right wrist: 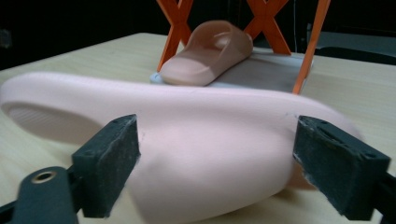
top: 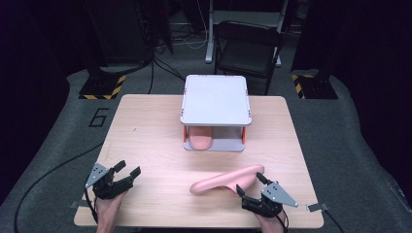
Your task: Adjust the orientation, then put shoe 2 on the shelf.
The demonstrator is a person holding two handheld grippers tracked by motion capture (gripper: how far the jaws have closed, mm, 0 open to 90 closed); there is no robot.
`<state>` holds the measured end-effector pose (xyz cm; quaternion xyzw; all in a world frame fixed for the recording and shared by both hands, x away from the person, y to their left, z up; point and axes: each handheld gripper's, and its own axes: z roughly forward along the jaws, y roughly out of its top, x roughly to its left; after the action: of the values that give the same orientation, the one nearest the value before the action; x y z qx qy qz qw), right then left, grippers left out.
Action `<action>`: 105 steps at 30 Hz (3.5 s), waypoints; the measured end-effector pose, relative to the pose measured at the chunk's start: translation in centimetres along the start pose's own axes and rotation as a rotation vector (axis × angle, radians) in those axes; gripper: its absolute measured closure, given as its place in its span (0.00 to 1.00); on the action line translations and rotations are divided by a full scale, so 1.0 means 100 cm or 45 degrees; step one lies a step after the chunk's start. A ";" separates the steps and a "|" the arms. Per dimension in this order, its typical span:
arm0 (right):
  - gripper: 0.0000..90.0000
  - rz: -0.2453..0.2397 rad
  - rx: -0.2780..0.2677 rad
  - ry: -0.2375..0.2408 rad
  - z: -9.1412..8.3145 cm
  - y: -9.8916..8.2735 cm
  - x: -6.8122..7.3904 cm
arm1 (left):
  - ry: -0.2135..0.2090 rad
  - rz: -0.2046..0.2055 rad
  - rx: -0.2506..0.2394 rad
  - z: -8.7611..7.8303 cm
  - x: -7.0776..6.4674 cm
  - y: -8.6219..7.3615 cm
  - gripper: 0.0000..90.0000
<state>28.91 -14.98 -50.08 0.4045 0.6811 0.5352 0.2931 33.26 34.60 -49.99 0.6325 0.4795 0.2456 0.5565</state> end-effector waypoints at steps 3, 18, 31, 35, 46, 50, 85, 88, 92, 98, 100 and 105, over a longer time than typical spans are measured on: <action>0.16 -0.007 0.001 -0.030 -0.006 -0.007 0.008 | -0.002 0.000 -0.001 0.000 0.000 0.000 0.27; 0.19 0.048 0.119 -0.117 0.017 -0.018 0.005 | 0.000 -0.012 0.004 -0.002 0.001 0.000 0.27; 0.50 0.053 0.096 -0.102 0.040 -0.010 -0.021 | 0.001 -0.024 0.006 -0.002 0.003 0.000 0.29; 0.57 0.071 0.131 -0.125 0.054 -0.008 -0.019 | -0.001 -0.023 -0.004 -0.002 0.003 0.000 0.29; 0.89 0.083 0.032 -0.196 0.028 0.004 -0.043 | 0.002 -0.038 -0.006 -0.003 0.005 0.000 0.31; 0.89 0.008 0.024 -0.233 0.014 0.008 -0.052 | 0.002 -0.037 -0.012 -0.003 0.004 0.000 0.31; 0.17 0.142 -0.083 -0.003 -0.019 -0.005 -0.059 | 0.018 -0.029 0.000 -0.004 0.006 -0.002 0.29; 0.16 0.145 -0.079 -0.011 -0.020 -0.007 -0.059 | 0.039 -0.013 -0.015 -0.004 0.005 -0.001 0.26; 0.16 0.115 -0.057 0.015 -0.019 -0.009 -0.056 | 0.044 -0.009 -0.010 -0.003 0.004 -0.001 0.18; 0.18 0.078 0.017 0.086 -0.014 -0.010 -0.046 | 0.050 -0.011 -0.006 -0.003 0.004 -0.001 0.17; 0.18 0.064 0.022 0.090 -0.013 -0.010 -0.045 | 0.052 -0.014 -0.014 -0.002 0.005 -0.001 0.17; 0.27 0.040 0.101 0.124 -0.008 -0.014 -0.041 | 0.055 -0.032 -0.014 -0.004 0.007 -0.001 0.17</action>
<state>29.98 -19.05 -51.41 0.4001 0.7088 0.5313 0.2349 33.15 35.40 -50.11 0.6180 0.4978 0.2548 0.5526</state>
